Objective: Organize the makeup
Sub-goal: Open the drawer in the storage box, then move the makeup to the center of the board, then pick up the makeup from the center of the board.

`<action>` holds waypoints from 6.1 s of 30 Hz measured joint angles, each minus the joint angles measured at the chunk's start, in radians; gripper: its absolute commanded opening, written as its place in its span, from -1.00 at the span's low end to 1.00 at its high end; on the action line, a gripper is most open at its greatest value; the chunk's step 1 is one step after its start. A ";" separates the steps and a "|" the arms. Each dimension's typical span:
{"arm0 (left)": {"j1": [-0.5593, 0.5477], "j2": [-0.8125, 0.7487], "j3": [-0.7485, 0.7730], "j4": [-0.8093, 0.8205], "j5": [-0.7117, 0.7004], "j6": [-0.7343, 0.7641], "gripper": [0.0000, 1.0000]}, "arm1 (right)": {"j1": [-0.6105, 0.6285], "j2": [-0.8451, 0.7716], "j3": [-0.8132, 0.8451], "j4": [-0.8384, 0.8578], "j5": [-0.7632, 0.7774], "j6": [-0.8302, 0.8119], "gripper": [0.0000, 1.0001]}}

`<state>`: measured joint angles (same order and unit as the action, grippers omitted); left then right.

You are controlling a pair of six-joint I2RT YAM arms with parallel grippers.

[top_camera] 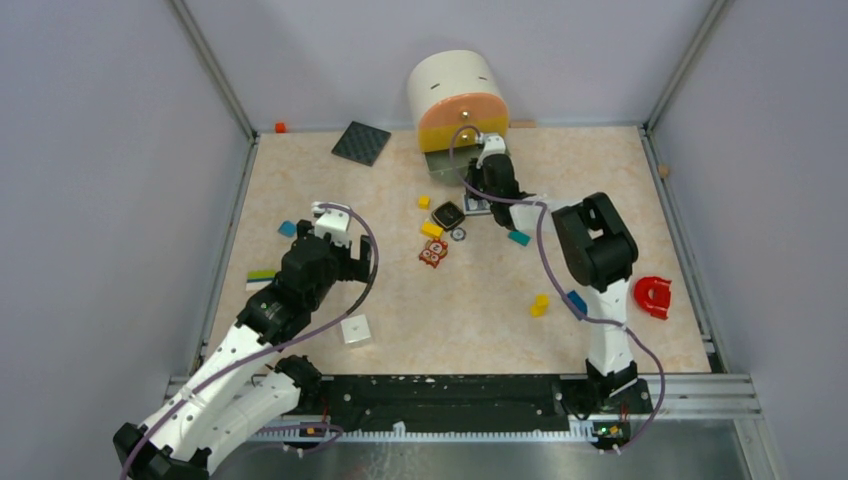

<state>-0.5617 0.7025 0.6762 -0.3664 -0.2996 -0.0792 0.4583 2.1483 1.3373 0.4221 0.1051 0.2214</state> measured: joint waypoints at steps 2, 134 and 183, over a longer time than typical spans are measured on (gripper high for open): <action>0.001 0.000 0.000 0.000 0.000 0.000 0.98 | 0.005 -0.022 -0.030 -0.001 0.003 0.000 -0.71; 0.011 0.016 -0.005 -0.001 0.041 0.003 0.98 | 0.282 -0.270 -0.030 -0.835 -0.187 -0.443 0.72; 0.017 -0.304 -0.038 0.014 -0.254 0.000 0.98 | 0.151 -0.351 0.232 -0.582 0.256 -0.093 -0.39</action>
<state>-0.5446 0.3985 0.6380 -0.3519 -0.5537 -0.0788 0.6094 1.7973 1.5696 -0.1600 0.3614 0.1280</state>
